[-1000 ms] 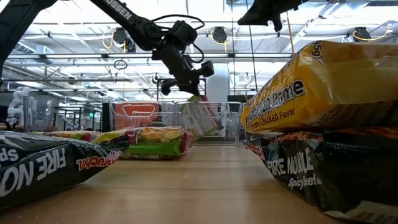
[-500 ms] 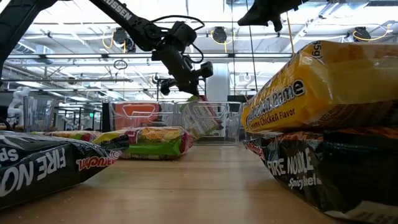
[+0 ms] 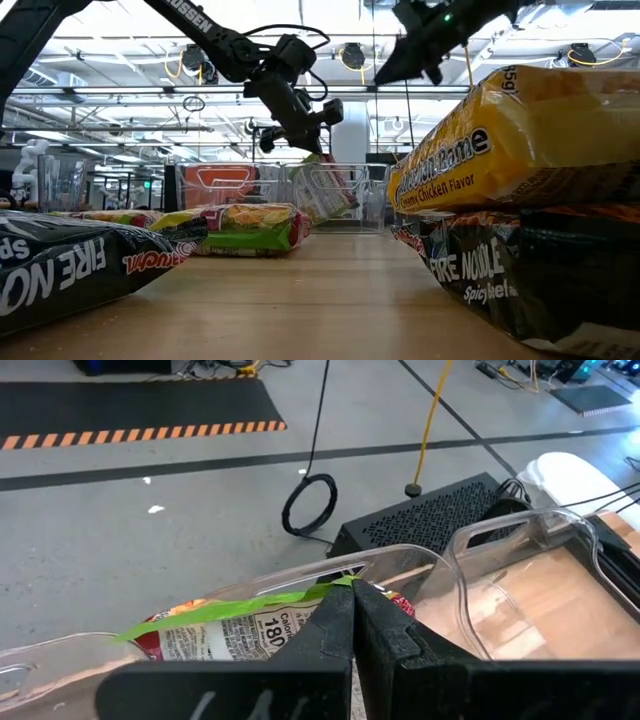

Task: Sort Maruchan noodles
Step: Put the green noodle pack into the center transparent bin

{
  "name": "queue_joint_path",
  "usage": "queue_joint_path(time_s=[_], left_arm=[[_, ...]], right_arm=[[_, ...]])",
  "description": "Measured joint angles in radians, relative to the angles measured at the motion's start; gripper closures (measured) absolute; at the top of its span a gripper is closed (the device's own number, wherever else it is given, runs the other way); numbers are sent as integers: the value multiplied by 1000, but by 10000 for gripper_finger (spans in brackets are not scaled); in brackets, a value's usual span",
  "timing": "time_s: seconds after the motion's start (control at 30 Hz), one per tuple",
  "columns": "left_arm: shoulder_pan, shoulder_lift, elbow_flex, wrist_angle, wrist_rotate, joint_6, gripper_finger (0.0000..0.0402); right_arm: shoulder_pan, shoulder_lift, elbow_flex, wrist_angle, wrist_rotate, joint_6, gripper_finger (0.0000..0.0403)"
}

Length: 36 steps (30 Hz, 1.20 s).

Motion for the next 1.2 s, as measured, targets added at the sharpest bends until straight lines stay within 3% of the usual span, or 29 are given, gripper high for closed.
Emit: queue_joint_path(time_s=[0.43, 1.2], left_arm=[[0, 0, 0, -8, 21, 14, 401], [25, 0, 0, -68, 74, -32, 401]], right_arm=[[-79, 136, 0, 1, 0, 23, 403], [-84, 135, 0, 1, -3, 26, 403]])
